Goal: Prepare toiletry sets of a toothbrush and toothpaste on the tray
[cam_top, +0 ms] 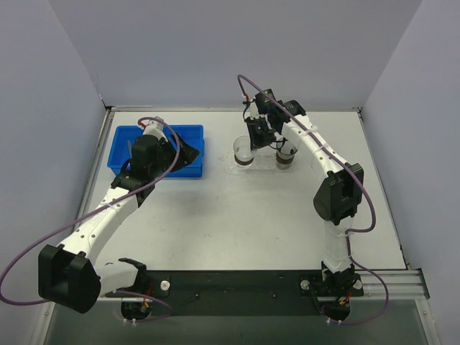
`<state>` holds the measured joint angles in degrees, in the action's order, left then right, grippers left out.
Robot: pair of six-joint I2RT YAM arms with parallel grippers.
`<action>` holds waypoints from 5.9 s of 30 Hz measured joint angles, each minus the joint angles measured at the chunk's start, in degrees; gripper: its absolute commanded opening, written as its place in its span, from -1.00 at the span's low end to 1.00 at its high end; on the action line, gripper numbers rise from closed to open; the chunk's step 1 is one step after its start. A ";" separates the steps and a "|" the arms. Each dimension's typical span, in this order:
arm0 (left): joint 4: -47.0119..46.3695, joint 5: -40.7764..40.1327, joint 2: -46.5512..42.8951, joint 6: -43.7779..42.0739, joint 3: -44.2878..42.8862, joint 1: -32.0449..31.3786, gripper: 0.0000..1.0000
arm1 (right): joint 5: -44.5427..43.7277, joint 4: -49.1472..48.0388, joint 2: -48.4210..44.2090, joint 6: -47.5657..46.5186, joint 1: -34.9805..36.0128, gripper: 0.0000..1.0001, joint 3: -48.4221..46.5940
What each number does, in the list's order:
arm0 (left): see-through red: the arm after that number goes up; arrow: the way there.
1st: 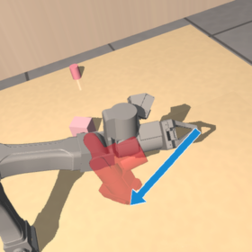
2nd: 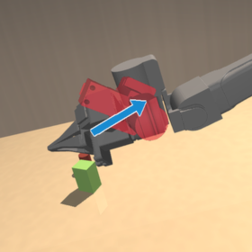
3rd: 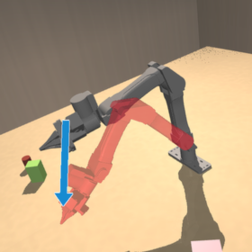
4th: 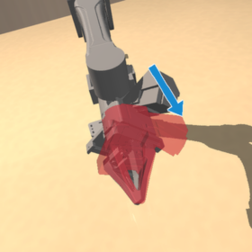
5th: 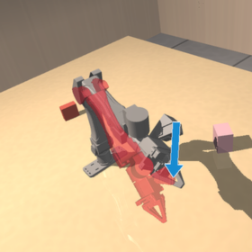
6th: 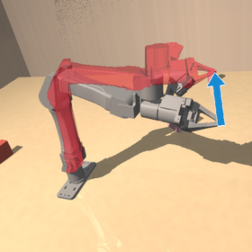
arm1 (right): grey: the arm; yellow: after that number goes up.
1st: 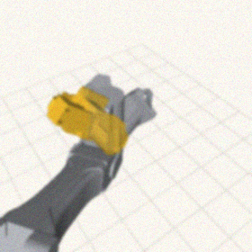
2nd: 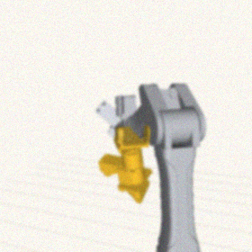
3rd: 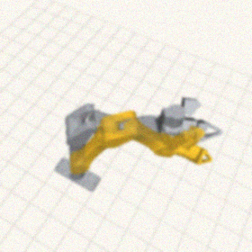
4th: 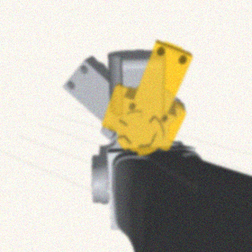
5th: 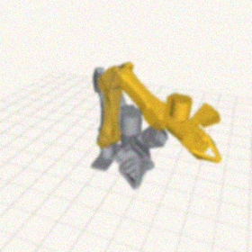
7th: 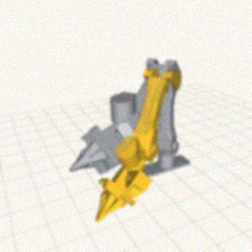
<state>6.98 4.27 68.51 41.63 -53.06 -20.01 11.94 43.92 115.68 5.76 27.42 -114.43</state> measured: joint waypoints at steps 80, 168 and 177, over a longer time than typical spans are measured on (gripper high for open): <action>3.13 13.99 8.33 -16.87 -8.81 6.16 0.44 | -3.45 -3.43 19.02 -2.60 2.29 -1.00 -13.40; 23.10 -9.75 25.59 -38.45 -25.97 19.63 -0.35 | -3.82 -13.88 -19.02 2.75 -4.57 -0.15 9.68; 26.60 -12.90 38.21 -40.96 -36.87 19.63 -0.35 | -2.60 -13.94 -19.21 3.13 -7.91 -0.17 10.32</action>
<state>33.58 -8.62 106.72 0.67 -89.93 -0.38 9.34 29.98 96.47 8.88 19.51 -104.12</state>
